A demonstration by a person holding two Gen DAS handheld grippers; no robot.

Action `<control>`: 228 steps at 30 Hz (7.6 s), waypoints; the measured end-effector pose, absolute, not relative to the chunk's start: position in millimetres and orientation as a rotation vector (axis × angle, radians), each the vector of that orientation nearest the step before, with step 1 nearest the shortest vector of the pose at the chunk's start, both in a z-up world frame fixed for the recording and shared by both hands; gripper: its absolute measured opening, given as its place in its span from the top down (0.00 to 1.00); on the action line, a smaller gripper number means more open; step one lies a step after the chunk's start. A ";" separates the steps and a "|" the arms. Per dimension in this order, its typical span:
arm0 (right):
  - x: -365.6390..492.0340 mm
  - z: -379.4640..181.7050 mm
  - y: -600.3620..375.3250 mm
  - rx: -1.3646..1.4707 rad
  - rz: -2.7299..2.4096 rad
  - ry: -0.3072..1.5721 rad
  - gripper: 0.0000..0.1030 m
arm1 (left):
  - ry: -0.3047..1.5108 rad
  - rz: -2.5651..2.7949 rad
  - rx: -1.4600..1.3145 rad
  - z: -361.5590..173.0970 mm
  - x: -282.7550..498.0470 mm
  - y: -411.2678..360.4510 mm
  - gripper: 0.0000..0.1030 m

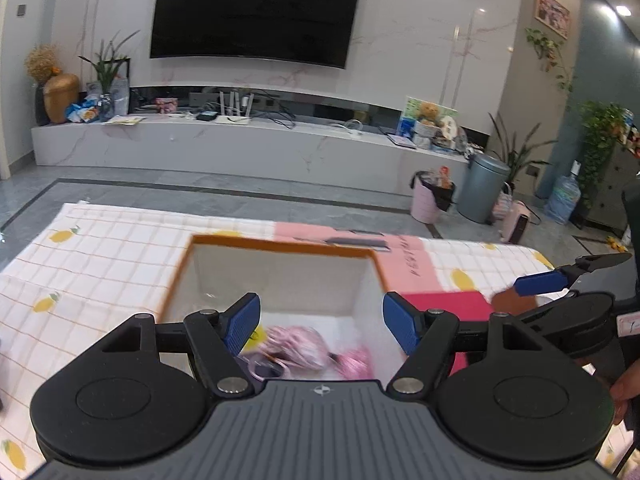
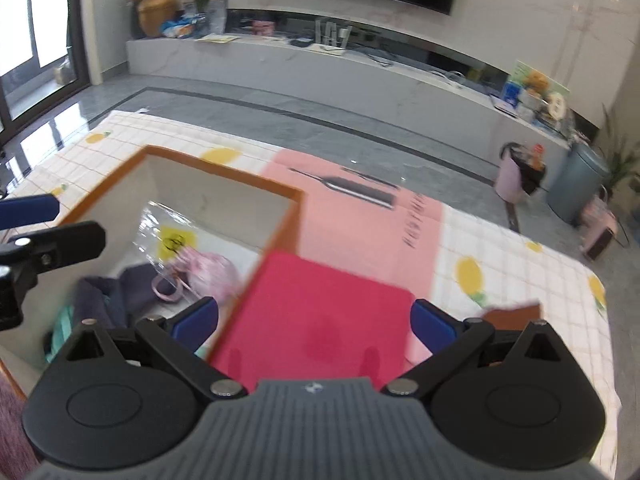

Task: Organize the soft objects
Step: 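Withdraw both tools up from the orange box toward the remaining items, then lower the right tool onto the brown felt cloth and close on it, then lift the brown cloth with the right tool while the left tool moves toward the white plush, then close the left tool on the white-and-teal plush while the right tool holds the brown cloth, then carry the white plush and brown cloth with both tools over the orange box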

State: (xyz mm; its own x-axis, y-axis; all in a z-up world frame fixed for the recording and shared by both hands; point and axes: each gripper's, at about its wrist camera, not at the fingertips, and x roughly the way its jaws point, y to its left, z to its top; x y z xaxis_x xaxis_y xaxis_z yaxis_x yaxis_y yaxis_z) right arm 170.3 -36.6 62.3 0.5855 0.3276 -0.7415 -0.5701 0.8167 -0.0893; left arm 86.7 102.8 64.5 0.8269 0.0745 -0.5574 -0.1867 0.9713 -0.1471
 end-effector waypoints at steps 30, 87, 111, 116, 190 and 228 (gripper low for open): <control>216.5 -41.4 -229.0 0.034 0.325 0.851 0.08 | 0.634 -0.172 0.091 -29.8 86.8 -93.6 0.21; 261.1 -53.0 -256.2 0.168 0.497 0.766 0.99 | 0.828 -0.091 -0.164 -53.3 122.0 -81.8 0.24; 221.4 -67.2 -324.5 0.110 0.036 1.113 0.06 | 0.841 -0.099 -0.143 -49.8 115.6 -83.2 0.24; 236.7 -80.5 -315.5 0.089 -0.068 1.140 0.02 | 0.848 -0.104 -0.142 -50.5 116.0 -83.9 0.24; 252.2 -73.6 -334.8 -0.081 0.235 1.000 0.75 | 0.912 0.007 -0.251 -68.2 234.4 -147.3 0.94; 247.5 -74.4 -327.3 -0.127 0.258 1.008 0.67 | 0.923 -0.017 0.084 -67.0 220.4 -186.8 0.35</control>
State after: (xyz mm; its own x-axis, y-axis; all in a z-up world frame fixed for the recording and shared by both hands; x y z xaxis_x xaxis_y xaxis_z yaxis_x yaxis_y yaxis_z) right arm 247.5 -327.3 -74.4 0.5062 0.1552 -0.8484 -0.2720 0.9622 0.0137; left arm 220.4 -186.8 -67.0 0.6032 0.0212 -0.7973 0.0507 0.9966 0.0648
